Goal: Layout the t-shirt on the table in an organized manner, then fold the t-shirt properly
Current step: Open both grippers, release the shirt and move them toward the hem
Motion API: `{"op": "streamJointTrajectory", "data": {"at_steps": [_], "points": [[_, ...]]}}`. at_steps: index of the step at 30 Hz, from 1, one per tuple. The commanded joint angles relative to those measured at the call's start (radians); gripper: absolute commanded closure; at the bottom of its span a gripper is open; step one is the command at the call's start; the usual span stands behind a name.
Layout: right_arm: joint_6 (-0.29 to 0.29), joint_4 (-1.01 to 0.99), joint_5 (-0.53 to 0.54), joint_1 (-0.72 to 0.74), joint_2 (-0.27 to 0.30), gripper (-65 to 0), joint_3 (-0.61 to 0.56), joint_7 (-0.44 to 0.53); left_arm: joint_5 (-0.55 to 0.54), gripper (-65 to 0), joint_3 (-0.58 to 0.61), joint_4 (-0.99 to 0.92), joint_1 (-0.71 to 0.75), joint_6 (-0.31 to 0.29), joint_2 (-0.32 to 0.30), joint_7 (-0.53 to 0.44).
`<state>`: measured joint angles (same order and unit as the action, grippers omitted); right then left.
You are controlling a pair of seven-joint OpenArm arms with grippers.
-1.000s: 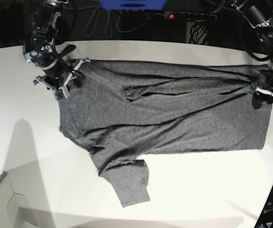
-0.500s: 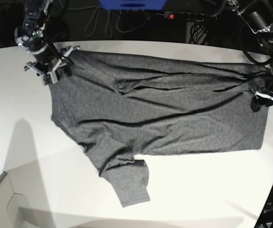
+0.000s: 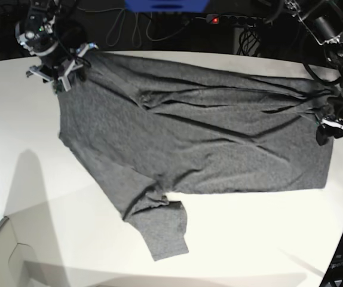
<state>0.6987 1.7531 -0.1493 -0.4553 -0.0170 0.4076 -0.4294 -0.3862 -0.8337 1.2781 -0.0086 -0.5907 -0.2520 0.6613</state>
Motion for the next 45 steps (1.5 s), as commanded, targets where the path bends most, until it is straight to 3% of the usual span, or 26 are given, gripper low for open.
{"op": "streamJointTrajectory", "data": {"at_steps": [1, 11, 19, 24, 30, 34, 45], "points": [[-0.001, 0.023, -0.016, 0.002, 0.002, -21.5, 0.003, -0.023, -0.015, -37.1, -0.002, 0.018, -0.012, -0.001, -0.02, -0.022], [-0.001, 0.153, -0.016, 0.013, -0.028, -21.6, 0.006, -0.024, -0.015, -37.1, -0.002, 0.013, -0.001, -0.007, -0.013, -0.015], [-0.001, 0.183, -0.016, 0.034, -0.039, -21.8, 0.003, -0.026, -0.015, -37.1, -0.002, -0.168, -0.008, -0.01, -0.037, -0.024], [-0.001, 0.179, -0.016, 0.076, -0.039, -21.9, 0.001, -0.027, -0.027, -37.2, -0.009, -0.163, -0.011, -0.012, -0.043, -0.024], [-0.001, 0.17, -0.017, 0.171, -0.039, -32.8, 0.001, -0.029, -0.029, -37.4, -0.005, 0.01, -0.014, -0.012, -0.034, -0.013], [-0.001, 0.089, -0.019, 0.289, -0.036, -39.9, 0.0, -0.029, -0.027, -37.4, -0.003, 0.068, -0.069, -0.012, -0.028, -0.011], [-0.001, -0.341, -0.02, 0.671, -0.005, -40.0, -0.002, -0.027, -0.018, -37.4, -0.002, 0.035, -0.103, -0.01, -0.034, -0.011]]}}
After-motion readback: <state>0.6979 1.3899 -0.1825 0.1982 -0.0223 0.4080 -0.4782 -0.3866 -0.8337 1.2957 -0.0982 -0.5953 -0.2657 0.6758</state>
